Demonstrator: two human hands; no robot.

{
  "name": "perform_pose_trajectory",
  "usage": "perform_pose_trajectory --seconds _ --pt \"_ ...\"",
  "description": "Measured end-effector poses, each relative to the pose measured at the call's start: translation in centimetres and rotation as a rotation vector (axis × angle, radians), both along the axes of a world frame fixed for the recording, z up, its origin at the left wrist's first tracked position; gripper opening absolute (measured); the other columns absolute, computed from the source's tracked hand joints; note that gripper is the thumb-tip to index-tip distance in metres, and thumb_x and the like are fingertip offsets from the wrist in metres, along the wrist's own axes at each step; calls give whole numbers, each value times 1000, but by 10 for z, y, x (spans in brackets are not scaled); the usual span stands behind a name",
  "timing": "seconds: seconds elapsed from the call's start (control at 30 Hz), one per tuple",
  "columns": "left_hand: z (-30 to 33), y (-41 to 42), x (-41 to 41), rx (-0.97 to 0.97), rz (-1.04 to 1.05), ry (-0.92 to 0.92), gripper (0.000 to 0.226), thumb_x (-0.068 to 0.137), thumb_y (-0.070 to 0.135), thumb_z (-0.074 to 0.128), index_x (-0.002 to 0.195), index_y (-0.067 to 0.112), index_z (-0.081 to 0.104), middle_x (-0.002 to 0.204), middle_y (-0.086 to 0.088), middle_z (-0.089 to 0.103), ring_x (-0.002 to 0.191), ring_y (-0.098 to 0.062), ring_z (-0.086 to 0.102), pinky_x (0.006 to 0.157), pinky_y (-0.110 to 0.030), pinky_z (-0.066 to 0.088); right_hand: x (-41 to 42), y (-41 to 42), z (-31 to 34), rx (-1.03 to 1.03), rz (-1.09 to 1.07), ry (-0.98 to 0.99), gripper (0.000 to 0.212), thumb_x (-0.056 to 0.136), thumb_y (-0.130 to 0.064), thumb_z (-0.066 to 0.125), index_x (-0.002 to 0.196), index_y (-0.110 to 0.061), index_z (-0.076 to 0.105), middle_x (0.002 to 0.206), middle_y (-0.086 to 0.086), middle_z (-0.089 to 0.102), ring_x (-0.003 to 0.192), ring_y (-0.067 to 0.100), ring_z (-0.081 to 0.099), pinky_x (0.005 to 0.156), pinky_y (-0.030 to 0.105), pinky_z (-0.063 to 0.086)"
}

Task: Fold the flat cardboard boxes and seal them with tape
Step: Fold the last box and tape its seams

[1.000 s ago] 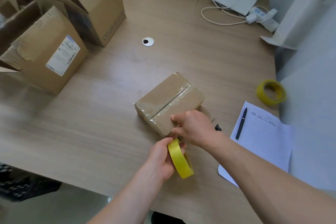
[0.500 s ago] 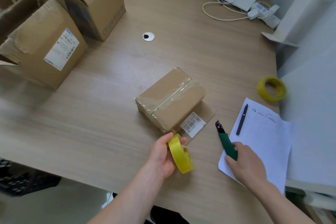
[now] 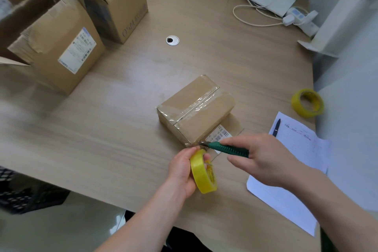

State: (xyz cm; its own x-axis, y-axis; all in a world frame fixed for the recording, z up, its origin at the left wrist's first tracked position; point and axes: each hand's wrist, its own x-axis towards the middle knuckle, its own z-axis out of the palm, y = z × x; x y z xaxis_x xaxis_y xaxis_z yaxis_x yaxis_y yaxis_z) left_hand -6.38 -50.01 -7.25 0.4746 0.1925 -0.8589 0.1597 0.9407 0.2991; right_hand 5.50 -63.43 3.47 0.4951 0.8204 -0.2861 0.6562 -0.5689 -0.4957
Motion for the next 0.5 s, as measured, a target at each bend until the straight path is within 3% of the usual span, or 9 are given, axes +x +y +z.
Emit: perform_pose_trajectory --seconds 0.17,0.5 --pt "2 -2 -1 61 42 -10 28 89 6 64 114 -7 62 80 -26 66 55 -25 66 43 -24 46 2 14 3 -145 118 -113 37 86 -41 57 120 -55 54 81 -12 66 79 12 59 64 36 51" --pt "4 0 -2 93 24 9 16 88 4 66 103 -2 65 74 -24 67 53 -26 66 43 -24 47 5 22 0 -133 141 -88 38 85 -44 55 120 -56 50 76 -9 66 70 11 57 58 36 50"
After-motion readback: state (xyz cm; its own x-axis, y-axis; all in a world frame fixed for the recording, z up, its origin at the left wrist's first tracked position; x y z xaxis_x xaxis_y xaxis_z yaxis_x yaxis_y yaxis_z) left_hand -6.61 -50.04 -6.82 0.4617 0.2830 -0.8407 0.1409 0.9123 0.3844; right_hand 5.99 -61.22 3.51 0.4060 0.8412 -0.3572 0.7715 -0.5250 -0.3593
